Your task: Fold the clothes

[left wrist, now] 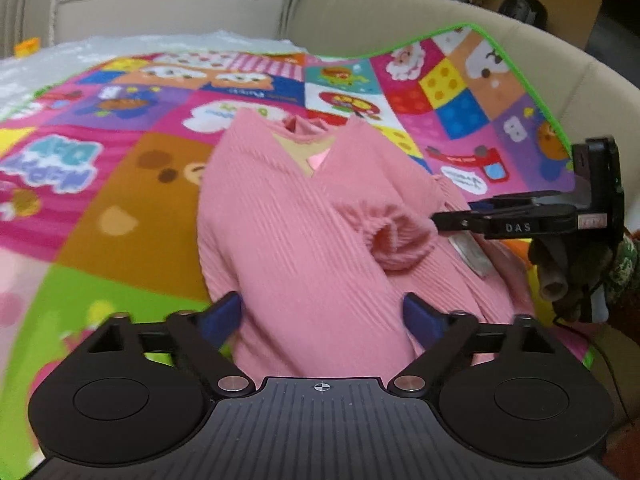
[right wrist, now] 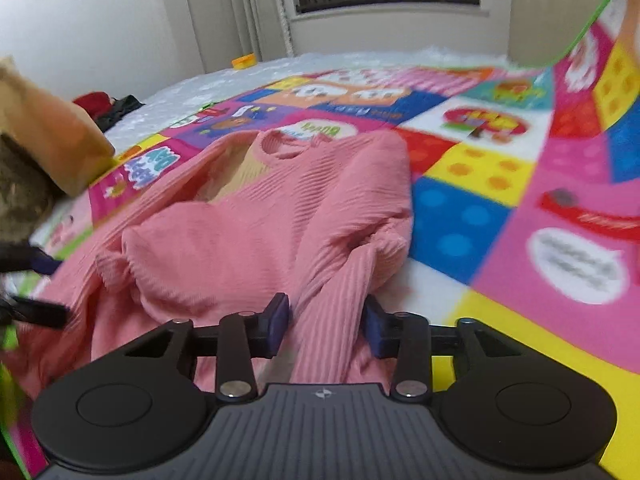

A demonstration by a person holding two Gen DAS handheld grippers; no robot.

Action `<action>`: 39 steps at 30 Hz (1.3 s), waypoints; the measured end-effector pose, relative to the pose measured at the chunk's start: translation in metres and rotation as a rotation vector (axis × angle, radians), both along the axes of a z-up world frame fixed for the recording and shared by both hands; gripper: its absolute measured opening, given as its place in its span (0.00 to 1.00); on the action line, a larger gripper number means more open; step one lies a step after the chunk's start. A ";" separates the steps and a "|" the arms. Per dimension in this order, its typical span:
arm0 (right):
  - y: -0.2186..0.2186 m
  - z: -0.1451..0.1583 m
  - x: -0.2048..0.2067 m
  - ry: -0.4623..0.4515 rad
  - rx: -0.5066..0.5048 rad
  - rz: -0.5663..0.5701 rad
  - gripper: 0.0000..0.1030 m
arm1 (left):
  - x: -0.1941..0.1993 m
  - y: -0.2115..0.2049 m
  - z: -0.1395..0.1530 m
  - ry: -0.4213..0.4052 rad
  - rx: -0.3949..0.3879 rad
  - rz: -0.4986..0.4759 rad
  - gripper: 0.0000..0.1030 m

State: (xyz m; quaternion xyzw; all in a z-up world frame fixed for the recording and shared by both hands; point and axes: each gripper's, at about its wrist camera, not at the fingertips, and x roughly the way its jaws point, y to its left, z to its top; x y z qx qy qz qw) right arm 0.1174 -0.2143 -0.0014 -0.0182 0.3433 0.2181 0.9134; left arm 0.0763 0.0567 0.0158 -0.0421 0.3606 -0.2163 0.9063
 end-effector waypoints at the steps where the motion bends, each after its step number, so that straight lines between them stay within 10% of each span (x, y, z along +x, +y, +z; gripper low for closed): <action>1: -0.003 0.004 -0.009 -0.038 -0.015 -0.012 0.48 | -0.005 0.002 0.005 -0.003 0.004 0.001 0.95; 8: -0.009 0.019 -0.035 -0.135 0.015 -0.059 0.70 | -0.020 -0.021 0.009 -0.007 0.065 0.008 0.99; 12: 0.004 0.016 -0.048 -0.166 -0.037 -0.034 0.72 | -0.020 -0.053 -0.012 -0.065 0.229 -0.005 0.97; 14: 0.012 0.015 -0.055 -0.188 -0.073 -0.020 0.79 | -0.020 -0.063 -0.021 -0.115 0.341 -0.006 0.49; 17: 0.024 0.016 -0.063 -0.233 -0.142 0.016 0.85 | -0.011 -0.047 -0.016 -0.129 0.337 0.002 0.28; 26: 0.111 0.004 -0.060 -0.349 -0.383 0.304 0.93 | 0.070 0.085 0.019 -0.175 0.328 0.394 0.20; 30: 0.137 -0.004 -0.033 -0.326 -0.450 0.342 0.63 | 0.109 0.144 0.013 -0.136 0.296 0.588 0.23; 32: 0.146 -0.005 -0.019 -0.311 -0.470 0.353 0.26 | 0.106 0.153 0.016 -0.129 0.186 0.598 0.36; 35: 0.126 0.019 0.013 -0.310 -0.404 0.276 0.11 | 0.092 0.149 0.023 -0.157 0.047 0.551 0.66; 39: 0.060 0.079 0.069 -0.403 -0.336 0.007 0.09 | 0.079 0.123 0.029 -0.178 -0.065 0.431 0.80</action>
